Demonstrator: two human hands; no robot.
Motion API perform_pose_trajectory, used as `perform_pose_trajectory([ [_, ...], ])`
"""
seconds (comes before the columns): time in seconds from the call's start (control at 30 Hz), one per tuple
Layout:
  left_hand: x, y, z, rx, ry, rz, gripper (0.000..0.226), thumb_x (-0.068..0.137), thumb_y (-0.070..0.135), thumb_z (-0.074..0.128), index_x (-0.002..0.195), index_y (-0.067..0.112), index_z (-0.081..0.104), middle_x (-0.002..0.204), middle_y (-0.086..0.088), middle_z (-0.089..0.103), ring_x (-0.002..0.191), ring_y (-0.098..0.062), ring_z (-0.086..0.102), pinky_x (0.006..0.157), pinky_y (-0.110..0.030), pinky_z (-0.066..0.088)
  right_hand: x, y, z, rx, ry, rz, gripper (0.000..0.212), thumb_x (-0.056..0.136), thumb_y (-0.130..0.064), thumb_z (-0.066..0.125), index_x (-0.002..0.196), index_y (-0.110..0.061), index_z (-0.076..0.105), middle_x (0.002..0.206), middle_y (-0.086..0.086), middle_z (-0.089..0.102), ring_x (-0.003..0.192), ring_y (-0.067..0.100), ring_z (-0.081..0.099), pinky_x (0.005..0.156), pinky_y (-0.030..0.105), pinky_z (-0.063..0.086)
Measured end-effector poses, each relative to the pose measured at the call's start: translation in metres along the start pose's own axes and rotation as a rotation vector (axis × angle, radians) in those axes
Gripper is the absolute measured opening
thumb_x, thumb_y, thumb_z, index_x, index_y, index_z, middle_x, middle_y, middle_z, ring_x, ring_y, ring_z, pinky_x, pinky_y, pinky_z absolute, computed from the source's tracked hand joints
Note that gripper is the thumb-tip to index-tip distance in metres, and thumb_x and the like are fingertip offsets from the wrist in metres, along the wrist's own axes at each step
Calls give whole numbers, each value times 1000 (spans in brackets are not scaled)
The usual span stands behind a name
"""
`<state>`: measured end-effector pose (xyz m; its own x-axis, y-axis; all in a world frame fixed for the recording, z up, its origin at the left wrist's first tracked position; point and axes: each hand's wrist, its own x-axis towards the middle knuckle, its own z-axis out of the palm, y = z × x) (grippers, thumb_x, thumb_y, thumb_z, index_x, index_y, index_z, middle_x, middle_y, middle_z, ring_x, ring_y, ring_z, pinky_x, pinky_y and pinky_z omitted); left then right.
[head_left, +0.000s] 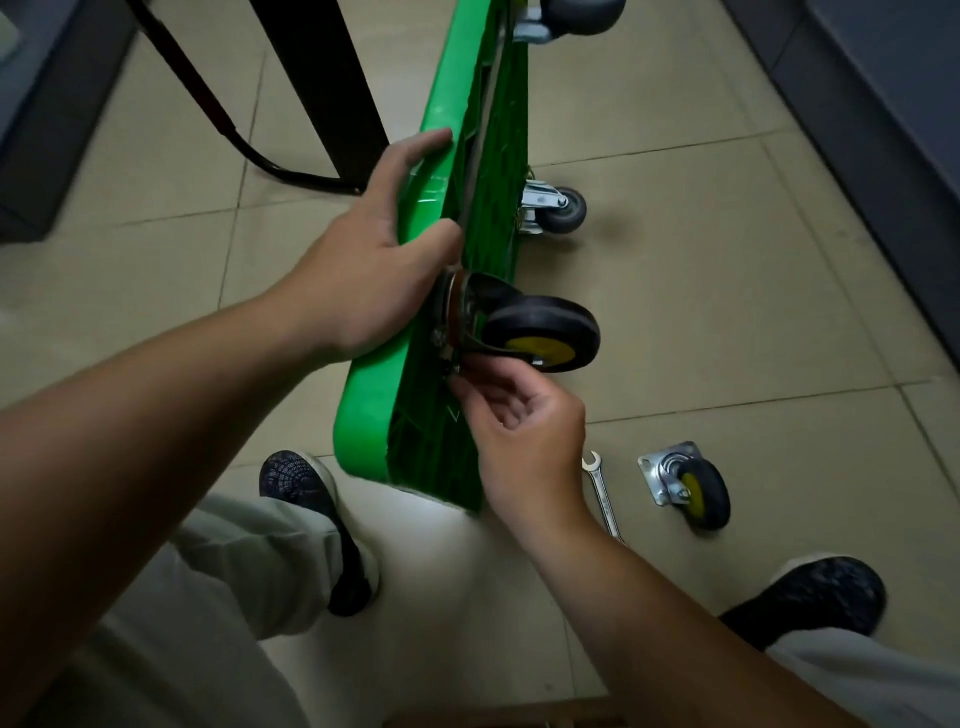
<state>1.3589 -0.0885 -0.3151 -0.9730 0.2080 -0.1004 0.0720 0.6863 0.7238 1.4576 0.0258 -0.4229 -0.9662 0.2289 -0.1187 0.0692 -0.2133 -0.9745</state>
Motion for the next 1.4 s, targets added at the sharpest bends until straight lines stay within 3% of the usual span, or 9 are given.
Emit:
perform_pose_trajectory([
  [0.13, 0, 0, -1, -22, 0, 0, 61, 100, 26, 52, 150, 51, 27, 107, 21, 52, 75, -10, 61, 71, -35, 56, 3, 4, 1, -17, -13, -5, 30, 89, 0, 73, 91, -30, 74, 86, -7, 77, 86, 13, 74, 79, 21, 55],
  [0.33, -2, 1, 2, -18, 11, -7, 61, 99, 28, 51, 150, 52, 27, 103, 22, 53, 78, -10, 63, 74, -36, 56, 10, 4, -2, -48, 13, 0, 8, 88, -10, 77, 85, -17, 76, 77, -7, 76, 74, 6, 72, 70, 18, 53],
  [0.67, -3, 2, 0, -34, -11, 11, 61, 100, 28, 51, 151, 50, 26, 105, 18, 56, 76, -14, 63, 76, -43, 58, 8, 11, -7, 60, 1, 126, 11, 92, -18, 72, 91, -8, 76, 84, 0, 78, 81, 9, 73, 73, 20, 53],
  [0.77, -3, 1, -1, -39, -21, 19, 62, 100, 28, 51, 152, 50, 24, 105, 16, 57, 72, -10, 62, 69, -37, 56, 7, 44, -40, -145, 25, 169, 15, 96, -19, 67, 86, -13, 75, 74, -4, 74, 73, 9, 70, 66, 24, 53],
  [0.87, -4, 2, 1, -37, -10, 23, 64, 95, 35, 52, 150, 52, 26, 110, 20, 57, 80, -10, 64, 78, -39, 57, 16, 103, -99, -506, 148, 297, 12, 93, -20, 70, 99, -11, 74, 83, -2, 75, 86, 20, 72, 72, 30, 51],
  [0.97, -3, 1, 0, -55, -5, 20, 68, 85, 40, 50, 148, 55, 28, 115, 24, 58, 84, -3, 65, 83, -39, 57, 20, 162, -161, -941, 159, 475, 42, 89, -30, 75, 121, -5, 66, 111, 11, 71, 106, 30, 66, 83, 34, 51],
  [1.07, -2, -5, 0, -59, -4, 33, 65, 92, 36, 53, 150, 54, 27, 110, 27, 57, 76, 2, 64, 70, -30, 56, 12, 206, -196, -1194, 4, 534, 62, 81, -38, 81, 127, -1, 62, 114, 17, 66, 104, 34, 63, 85, 43, 55],
  [1.23, 1, -12, 0, -68, 4, 59, 65, 99, 21, 54, 152, 47, 28, 100, 39, 56, 67, 2, 60, 58, -13, 48, 2, 235, -203, -1280, -121, 538, 48, 80, -35, 84, 111, -6, 60, 104, 15, 61, 100, 34, 60, 81, 40, 49],
  [1.4, 1, -13, 4, -103, -2, 80, 66, 96, 17, 53, 154, 36, 29, 105, 22, 58, 70, 2, 59, 61, -11, 46, 6, 255, -201, -1217, -14, 561, 26, 82, -10, 77, 91, -9, 53, 92, 18, 64, 88, 40, 64, 73, 39, 50],
])
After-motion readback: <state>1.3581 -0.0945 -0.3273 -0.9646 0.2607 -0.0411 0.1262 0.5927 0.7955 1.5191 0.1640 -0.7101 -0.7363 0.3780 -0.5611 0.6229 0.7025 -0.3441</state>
